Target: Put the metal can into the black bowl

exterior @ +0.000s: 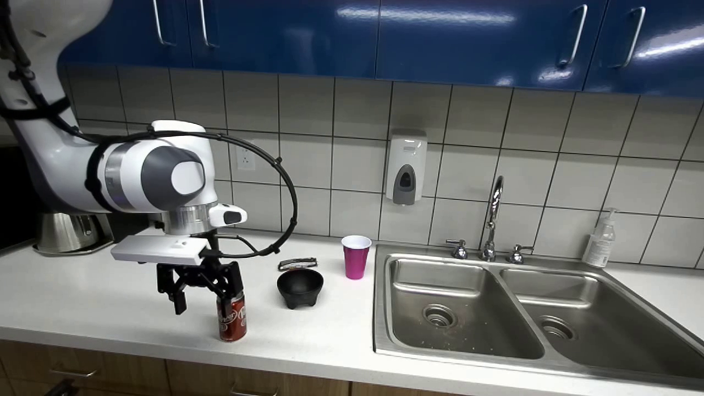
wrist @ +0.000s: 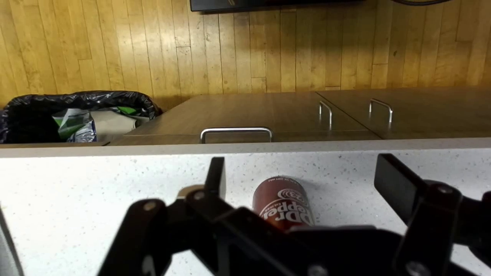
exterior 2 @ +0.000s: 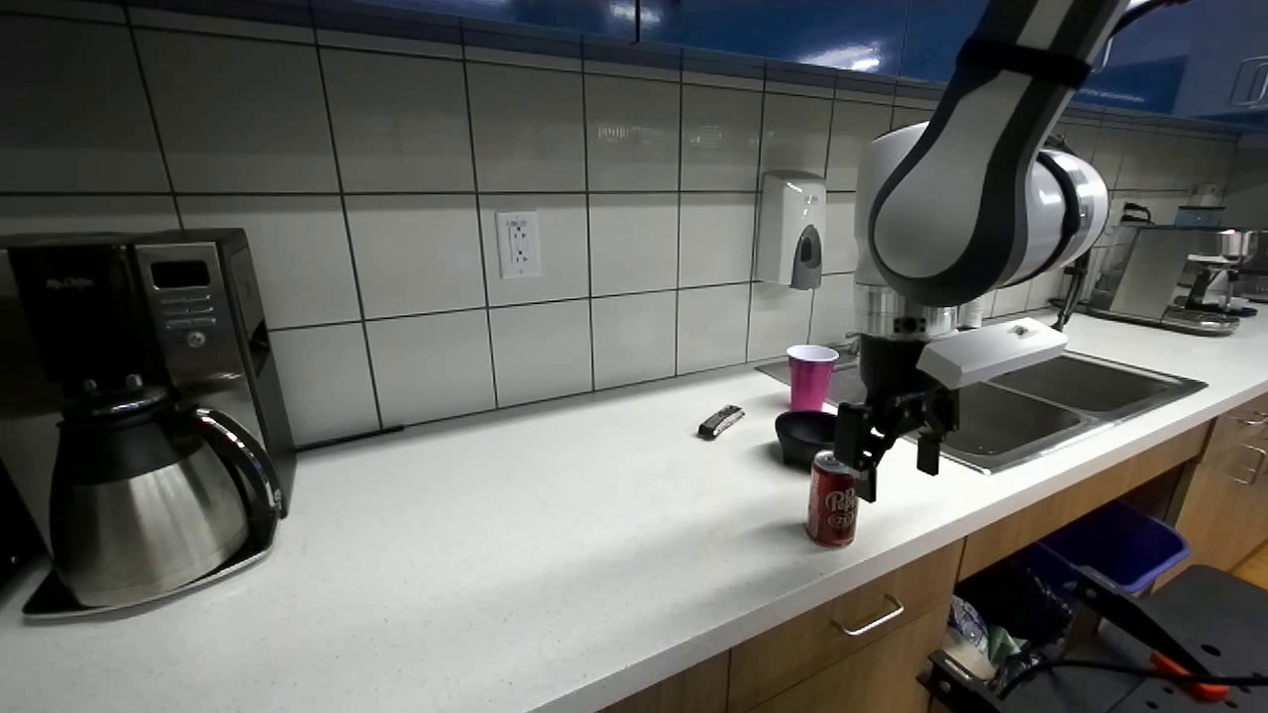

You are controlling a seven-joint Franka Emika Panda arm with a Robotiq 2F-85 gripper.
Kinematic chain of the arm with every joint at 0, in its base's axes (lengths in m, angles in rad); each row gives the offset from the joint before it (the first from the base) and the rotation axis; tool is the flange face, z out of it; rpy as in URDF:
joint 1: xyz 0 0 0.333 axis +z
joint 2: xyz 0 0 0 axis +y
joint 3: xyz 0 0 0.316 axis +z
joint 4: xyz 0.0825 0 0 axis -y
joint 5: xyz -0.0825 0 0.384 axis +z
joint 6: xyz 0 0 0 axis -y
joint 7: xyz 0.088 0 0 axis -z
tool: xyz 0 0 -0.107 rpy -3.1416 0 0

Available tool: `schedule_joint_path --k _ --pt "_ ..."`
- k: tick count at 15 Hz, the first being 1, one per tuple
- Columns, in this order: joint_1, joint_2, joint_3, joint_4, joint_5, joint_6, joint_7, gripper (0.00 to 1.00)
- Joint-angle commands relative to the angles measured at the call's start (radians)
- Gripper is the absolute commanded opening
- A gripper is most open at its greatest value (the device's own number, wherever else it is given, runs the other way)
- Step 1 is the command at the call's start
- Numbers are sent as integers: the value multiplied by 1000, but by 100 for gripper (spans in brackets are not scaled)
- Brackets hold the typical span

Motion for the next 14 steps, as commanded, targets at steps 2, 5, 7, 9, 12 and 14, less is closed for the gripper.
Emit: schedule_joint_path --k 2,5,7,9,12,14 --pt "2 63 -1 43 -14 5 58 100" --pt "5 104 0 79 8 9 52 100" --pt "9 130 2 104 22 9 49 100" --pt "16 161 -1 133 20 11 57 100" --pt "25 204 -1 177 27 9 61 100" --pt "32 235 -5 208 26 6 69 100"
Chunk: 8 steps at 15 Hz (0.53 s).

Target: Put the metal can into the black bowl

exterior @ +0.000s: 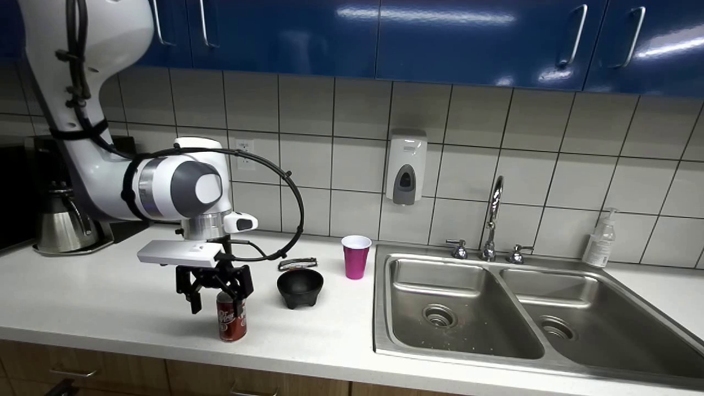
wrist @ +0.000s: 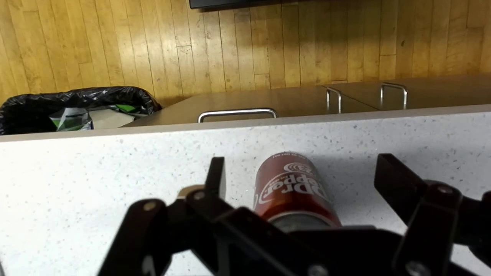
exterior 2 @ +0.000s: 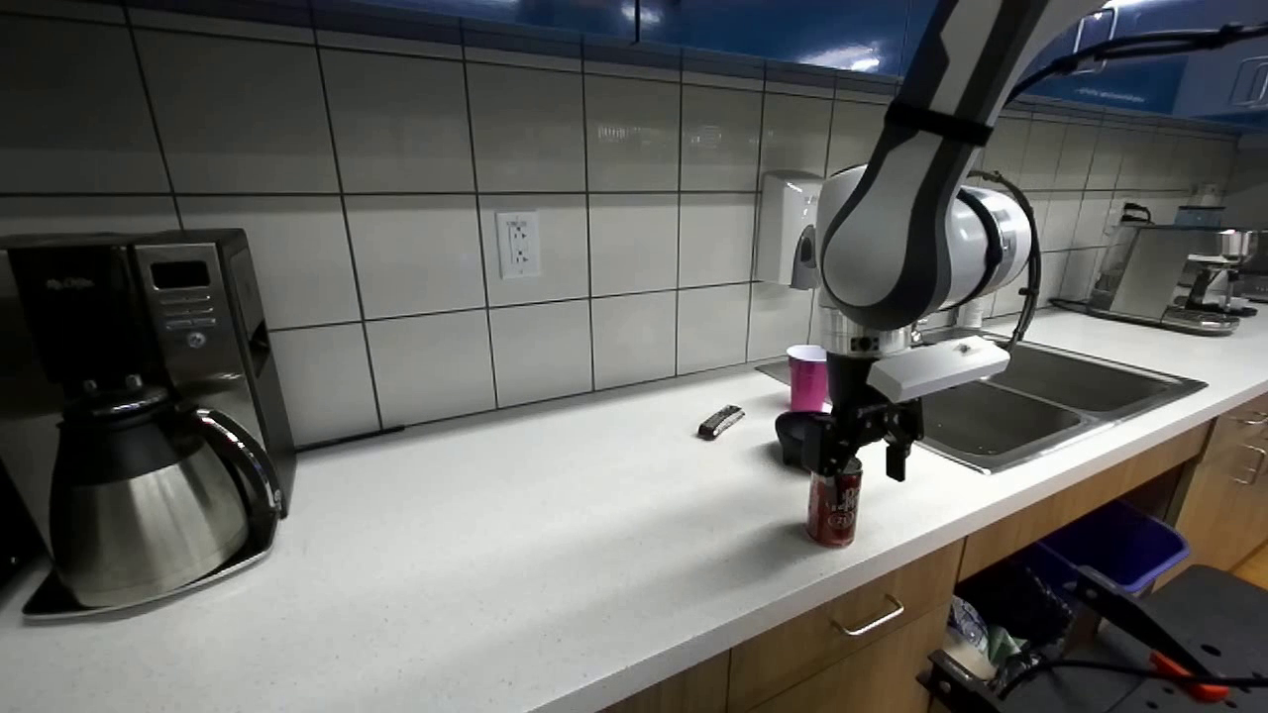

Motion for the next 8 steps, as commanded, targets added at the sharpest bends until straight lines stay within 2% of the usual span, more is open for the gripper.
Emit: schedule_joint_path --k 1,8 --pt "18 71 -5 72 16 3 25 100" --pt "20 154 -9 151 37 -7 20 100"
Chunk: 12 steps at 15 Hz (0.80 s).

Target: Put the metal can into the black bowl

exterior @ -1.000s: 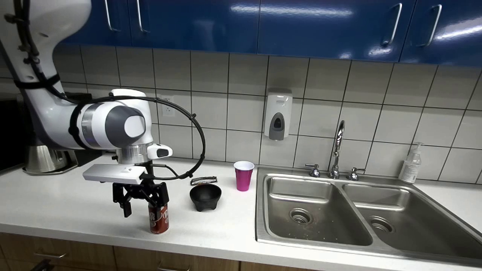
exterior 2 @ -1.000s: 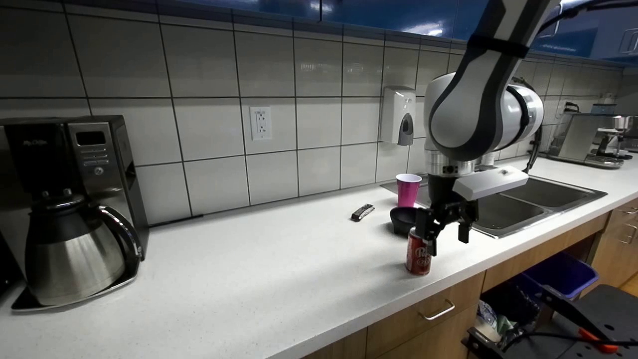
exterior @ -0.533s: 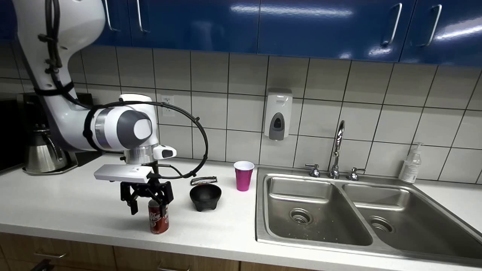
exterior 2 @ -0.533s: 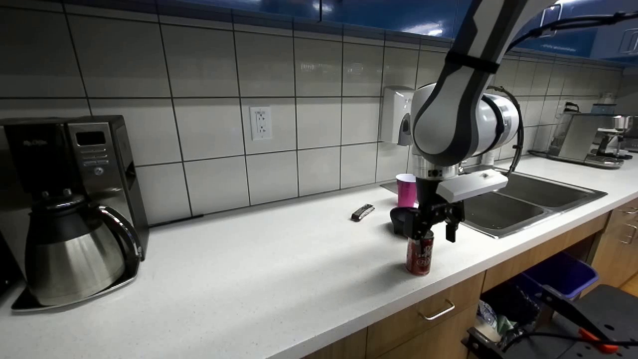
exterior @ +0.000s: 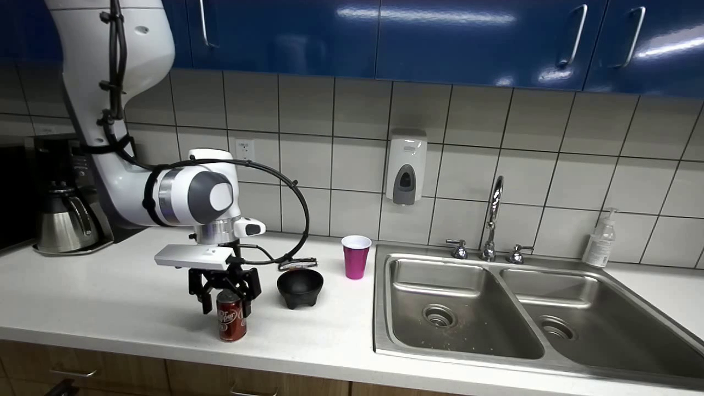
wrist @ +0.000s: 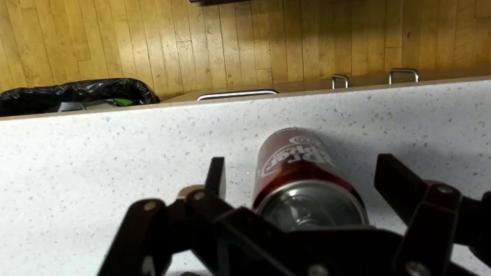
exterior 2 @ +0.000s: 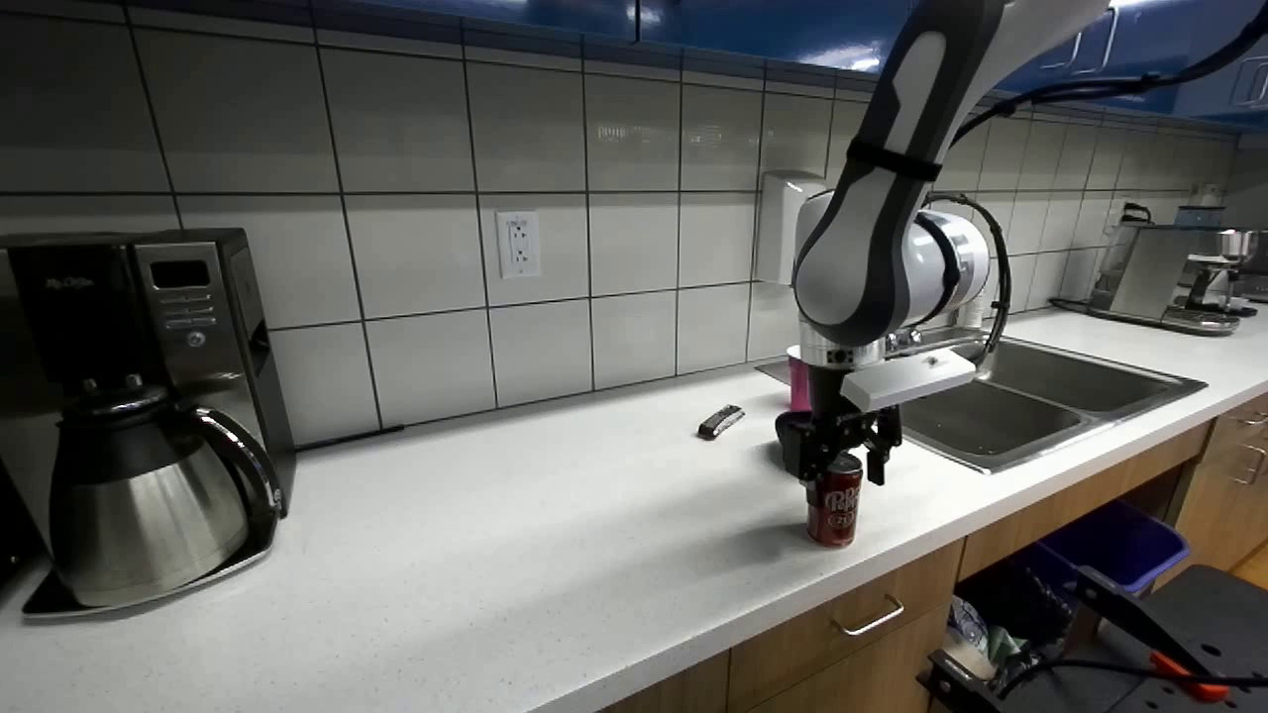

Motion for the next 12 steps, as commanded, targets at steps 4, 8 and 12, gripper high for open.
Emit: schedule_joint_path --k 4,8,12 --pt "15 47 -8 56 30 -9 11 100" --pt "17 47 -10 59 36 -8 13 100" --pt "14 50 -7 58 44 -8 6 66"
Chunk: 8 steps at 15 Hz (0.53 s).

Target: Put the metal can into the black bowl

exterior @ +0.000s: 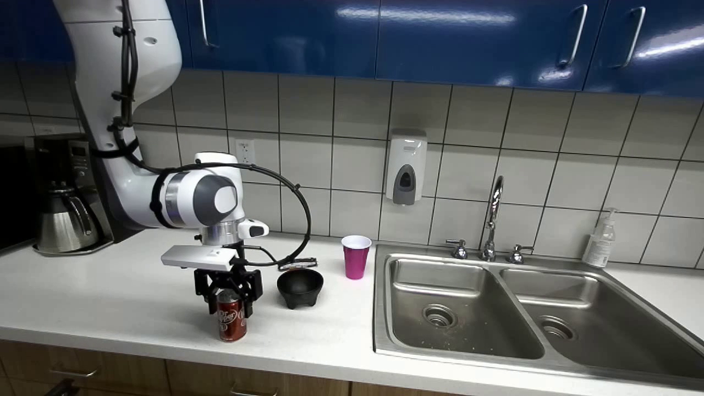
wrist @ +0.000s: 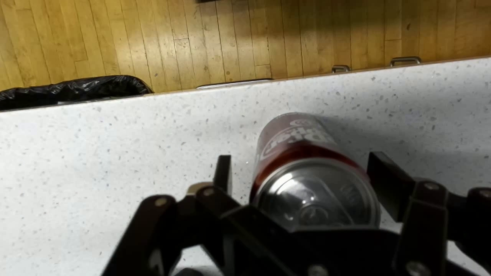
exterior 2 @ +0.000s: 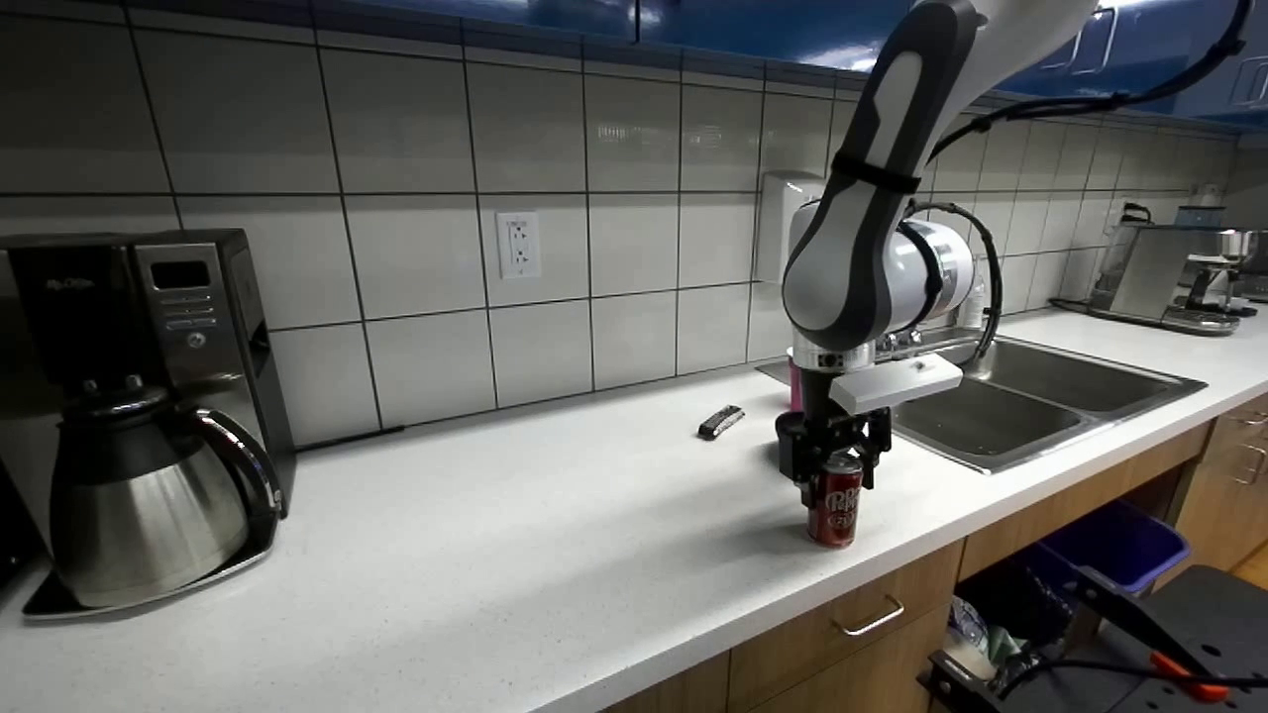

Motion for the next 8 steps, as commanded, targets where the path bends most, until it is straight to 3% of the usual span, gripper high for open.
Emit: schedule_joint_path --k 1,2,4,8 --pt "13 6 -8 13 17 -9 7 59" --pt "12 7 -8 12 18 -9 5 49" --pt "12 2 -9 9 20 -9 6 39" --pt "19 -47 -18 -23 5 -11 7 39"
